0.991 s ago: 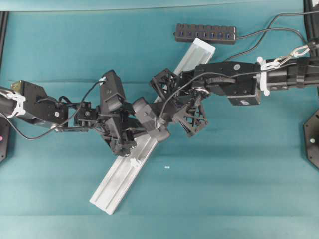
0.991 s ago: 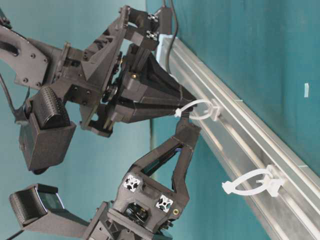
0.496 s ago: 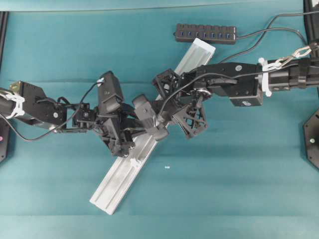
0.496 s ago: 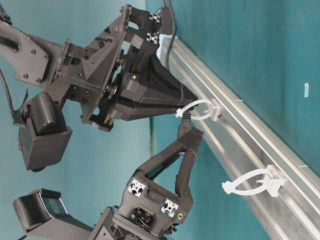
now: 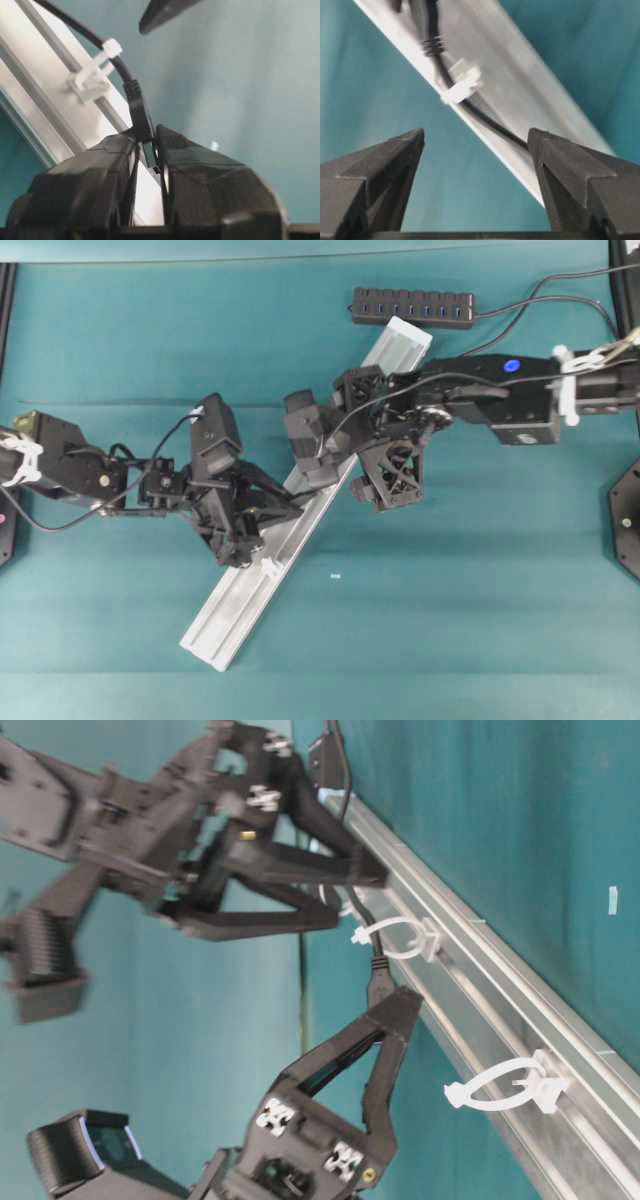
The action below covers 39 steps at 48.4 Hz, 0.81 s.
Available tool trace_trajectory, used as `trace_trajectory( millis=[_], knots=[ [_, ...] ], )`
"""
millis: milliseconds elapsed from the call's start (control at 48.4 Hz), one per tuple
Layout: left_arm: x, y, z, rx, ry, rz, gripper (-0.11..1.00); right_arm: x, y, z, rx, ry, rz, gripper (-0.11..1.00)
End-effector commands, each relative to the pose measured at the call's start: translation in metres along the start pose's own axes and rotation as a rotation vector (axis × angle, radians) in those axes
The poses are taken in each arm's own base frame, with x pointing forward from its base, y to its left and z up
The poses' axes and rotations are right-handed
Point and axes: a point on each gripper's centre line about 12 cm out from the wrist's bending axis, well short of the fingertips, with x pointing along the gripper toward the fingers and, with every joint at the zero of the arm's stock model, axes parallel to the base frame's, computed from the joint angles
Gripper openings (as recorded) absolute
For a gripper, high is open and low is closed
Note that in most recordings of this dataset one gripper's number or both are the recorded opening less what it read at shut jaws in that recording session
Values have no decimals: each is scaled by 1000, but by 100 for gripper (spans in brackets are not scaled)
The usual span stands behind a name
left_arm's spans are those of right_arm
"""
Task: Pass the USB cable through three rings with both arms.
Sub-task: 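Grasp the plug with the left gripper past the second ring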
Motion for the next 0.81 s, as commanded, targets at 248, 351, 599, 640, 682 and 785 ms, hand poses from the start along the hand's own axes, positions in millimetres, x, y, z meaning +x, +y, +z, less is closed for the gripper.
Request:
trace_trajectory(
  millis=[248, 351, 599, 640, 682, 785],
  knots=[
    [-20, -21, 3, -20, 64, -15, 11, -6, 15, 25, -41, -106, -31, 86],
    [-19, -20, 7, -23, 54, -13, 11, -3, 21, 27, -55, -128, -36, 86],
    [-17, -21, 8, -23, 55, -12, 11, 12, 36, 36, -103, -143, -31, 85],
    [-17, -21, 8, -24, 56, -11, 11, 16, 38, 36, -112, -135, -28, 85],
    [-17, -21, 8, -23, 57, -11, 11, 19, 40, 37, -119, -129, -26, 85],
    [-17, -21, 8, -24, 55, -12, 11, 25, 41, 40, -135, -123, -27, 81]
  ],
)
